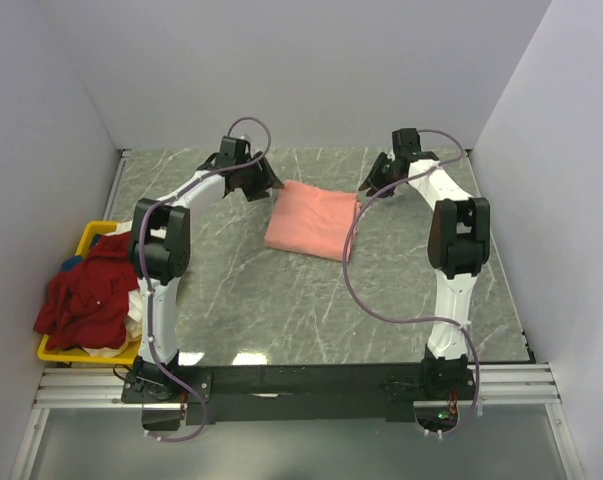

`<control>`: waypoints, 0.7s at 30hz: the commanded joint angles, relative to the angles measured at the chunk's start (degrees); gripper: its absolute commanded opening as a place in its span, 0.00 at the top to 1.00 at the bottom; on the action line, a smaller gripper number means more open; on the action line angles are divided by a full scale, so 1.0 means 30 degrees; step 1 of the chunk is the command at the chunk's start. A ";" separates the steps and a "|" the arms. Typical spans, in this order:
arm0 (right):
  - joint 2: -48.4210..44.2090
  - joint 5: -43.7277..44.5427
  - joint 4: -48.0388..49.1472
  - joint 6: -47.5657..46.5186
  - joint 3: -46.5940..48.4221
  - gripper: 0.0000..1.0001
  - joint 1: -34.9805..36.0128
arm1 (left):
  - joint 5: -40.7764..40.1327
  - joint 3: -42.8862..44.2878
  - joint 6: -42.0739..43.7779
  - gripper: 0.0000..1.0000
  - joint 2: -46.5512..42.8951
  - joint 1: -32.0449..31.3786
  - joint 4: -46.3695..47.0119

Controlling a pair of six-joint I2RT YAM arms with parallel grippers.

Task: Fold and stack the t-shirts
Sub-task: Fold the tshirt

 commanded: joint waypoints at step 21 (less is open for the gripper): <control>-0.0267 0.1129 0.0490 -0.1035 -0.2039 0.65 0.2643 | -0.4153 -0.7052 -0.1882 0.99 -0.2884 -0.3898 0.1556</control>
